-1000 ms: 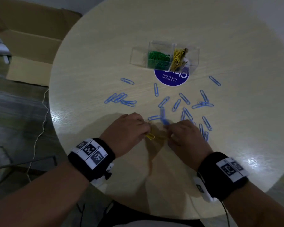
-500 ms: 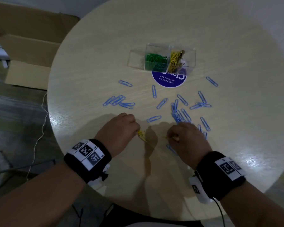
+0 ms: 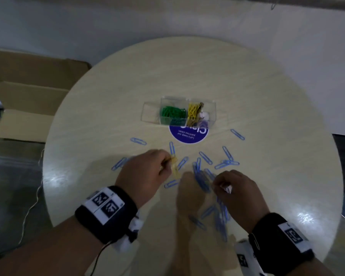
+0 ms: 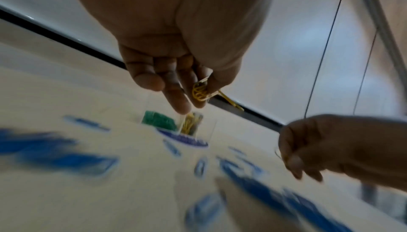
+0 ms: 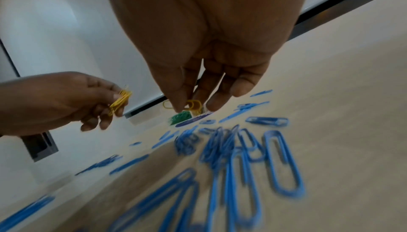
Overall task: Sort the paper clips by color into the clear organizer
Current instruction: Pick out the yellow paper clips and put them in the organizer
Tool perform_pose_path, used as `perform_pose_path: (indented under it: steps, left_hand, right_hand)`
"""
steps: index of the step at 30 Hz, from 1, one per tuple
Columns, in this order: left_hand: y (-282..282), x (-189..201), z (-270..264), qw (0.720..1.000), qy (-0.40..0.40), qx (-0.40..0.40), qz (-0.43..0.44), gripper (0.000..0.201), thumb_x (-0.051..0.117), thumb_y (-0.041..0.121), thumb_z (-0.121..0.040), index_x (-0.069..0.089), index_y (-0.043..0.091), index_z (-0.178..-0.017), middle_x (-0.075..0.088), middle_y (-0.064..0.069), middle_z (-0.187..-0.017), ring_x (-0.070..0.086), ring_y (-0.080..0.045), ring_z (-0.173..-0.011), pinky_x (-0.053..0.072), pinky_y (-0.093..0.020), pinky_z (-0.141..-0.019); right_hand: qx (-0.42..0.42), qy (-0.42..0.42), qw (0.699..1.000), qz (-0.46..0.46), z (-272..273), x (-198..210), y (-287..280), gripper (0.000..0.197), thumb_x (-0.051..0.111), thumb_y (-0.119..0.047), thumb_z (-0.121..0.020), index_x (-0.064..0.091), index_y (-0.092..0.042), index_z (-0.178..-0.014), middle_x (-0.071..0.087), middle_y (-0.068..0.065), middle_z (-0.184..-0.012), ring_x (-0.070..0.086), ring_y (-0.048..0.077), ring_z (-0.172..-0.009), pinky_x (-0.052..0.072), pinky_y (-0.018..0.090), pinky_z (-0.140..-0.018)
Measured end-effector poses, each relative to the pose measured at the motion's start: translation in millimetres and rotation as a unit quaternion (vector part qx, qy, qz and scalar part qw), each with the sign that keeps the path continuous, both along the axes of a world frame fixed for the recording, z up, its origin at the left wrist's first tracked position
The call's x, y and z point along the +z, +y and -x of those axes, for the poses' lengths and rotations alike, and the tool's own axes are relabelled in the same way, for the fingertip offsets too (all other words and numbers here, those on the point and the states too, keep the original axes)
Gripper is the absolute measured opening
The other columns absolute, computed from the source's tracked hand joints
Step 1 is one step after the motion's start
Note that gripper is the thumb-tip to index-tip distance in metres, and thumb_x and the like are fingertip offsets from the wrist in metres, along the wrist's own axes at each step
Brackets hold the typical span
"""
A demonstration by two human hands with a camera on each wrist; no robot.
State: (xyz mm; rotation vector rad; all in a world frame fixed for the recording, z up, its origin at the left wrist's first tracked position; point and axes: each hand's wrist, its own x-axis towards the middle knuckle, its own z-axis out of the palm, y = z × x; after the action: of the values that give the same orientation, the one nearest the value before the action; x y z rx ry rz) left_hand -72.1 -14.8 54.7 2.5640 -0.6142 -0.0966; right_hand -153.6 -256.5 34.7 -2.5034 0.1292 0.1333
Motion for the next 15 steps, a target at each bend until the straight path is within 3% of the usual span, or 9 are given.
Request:
perform_pose_path:
  steps: [2,6,10,12,15]
  left_hand:
    - [-18,10,-27,0.998,-0.028,0.029,0.051,0.005,0.063,0.026,-0.087,0.063,0.022,-0.090,0.063,0.002,-0.082,0.059,-0.020,-0.069,0.046,-0.032,-0.064]
    - [-54,15,-79,0.991,-0.037,0.066,0.113,0.006,0.062,0.020,-0.088,0.065,0.015,-0.087,0.059,0.002,-0.080,0.051,-0.015,-0.071,0.038,-0.026,-0.067]
    - [-84,9,-114,0.991,-0.011,0.091,0.099,0.012,0.059,0.021,-0.089,0.064,0.011,-0.087,0.049,0.001,-0.086,0.048,-0.016,-0.074,0.039,-0.028,-0.070]
    - [-96,4,-126,0.992,0.010,0.103,0.076,0.015,0.058,0.022,-0.090,0.066,0.010,-0.089,0.046,0.000,-0.088,0.049,-0.018,-0.074,0.038,-0.028,-0.071]
    - [-110,-5,-140,0.992,0.057,0.109,0.032,0.024,0.058,0.026,-0.091,0.068,0.007,-0.102,0.058,-0.007,-0.096,0.060,-0.026,-0.086,0.048,-0.034,-0.079]
  right_hand:
    - [-0.018,-0.018,0.999,-0.019,-8,6,-8,0.020,0.075,-0.012,-0.072,0.062,-0.028,-0.072,0.060,-0.008,-0.072,0.059,0.010,-0.071,0.048,0.032,-0.067]
    - [-0.036,-0.049,0.998,-0.035,-29,16,-22,0.019,0.076,-0.013,-0.075,0.066,-0.028,-0.075,0.062,-0.010,-0.076,0.057,0.004,-0.071,0.040,0.016,-0.063]
    - [-0.058,-0.065,0.994,-0.059,-51,21,-34,0.018,0.075,-0.014,-0.077,0.065,-0.030,-0.076,0.064,-0.013,-0.078,0.060,0.004,-0.076,0.046,0.021,-0.066]
    - [-0.066,-0.070,0.993,-0.062,-62,24,-37,0.018,0.075,-0.015,-0.078,0.066,-0.030,-0.076,0.064,-0.013,-0.079,0.060,0.003,-0.076,0.042,0.014,-0.064]
    - [-0.078,-0.072,0.992,-0.066,-80,27,-39,0.016,0.075,-0.016,-0.079,0.065,-0.029,-0.076,0.065,-0.011,-0.078,0.060,0.003,-0.074,0.038,0.007,-0.061]
